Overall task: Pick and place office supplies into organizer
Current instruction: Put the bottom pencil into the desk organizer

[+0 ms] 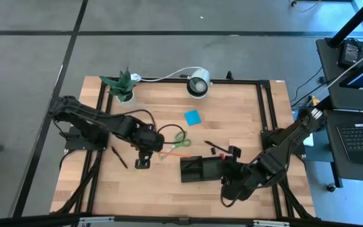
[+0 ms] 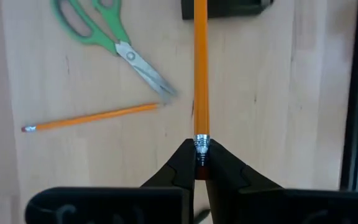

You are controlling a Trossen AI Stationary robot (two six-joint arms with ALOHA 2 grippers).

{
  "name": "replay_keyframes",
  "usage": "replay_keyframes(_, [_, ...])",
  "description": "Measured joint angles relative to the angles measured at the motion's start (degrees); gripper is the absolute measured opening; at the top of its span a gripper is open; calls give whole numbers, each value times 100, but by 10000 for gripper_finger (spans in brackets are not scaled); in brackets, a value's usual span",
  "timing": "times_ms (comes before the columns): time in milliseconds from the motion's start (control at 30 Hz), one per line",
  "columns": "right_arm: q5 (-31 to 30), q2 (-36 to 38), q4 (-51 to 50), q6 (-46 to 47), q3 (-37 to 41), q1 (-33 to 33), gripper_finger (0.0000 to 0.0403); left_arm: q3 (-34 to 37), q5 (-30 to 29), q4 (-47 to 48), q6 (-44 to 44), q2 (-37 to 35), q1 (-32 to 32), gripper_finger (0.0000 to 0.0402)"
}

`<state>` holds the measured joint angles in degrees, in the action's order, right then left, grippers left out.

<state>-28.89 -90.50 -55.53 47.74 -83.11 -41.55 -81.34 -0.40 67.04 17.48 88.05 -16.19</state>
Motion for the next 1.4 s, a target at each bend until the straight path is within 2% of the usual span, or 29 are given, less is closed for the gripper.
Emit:
replay_keyframes(200, [-2,456,869,8,939,16,177,-549,12,479,-131,634,-4,12])
replay_keyframes(567, [18,523,1277,666,1723,16,177,-1524,63,821,-705,1673,-9,13])
replay_keyframes(733, [38,523,1534,669,1814,16,177,-1793,97,824,-829,1964,0,13])
replay_keyframes(1033, [43,523,1554,644,1814,16,177,-1803,35,816,-1020,2381,140,25])
replay_keyframes(1400, [45,523,1539,597,1812,16,177,-1918,103,886,-1079,2346,136,26])
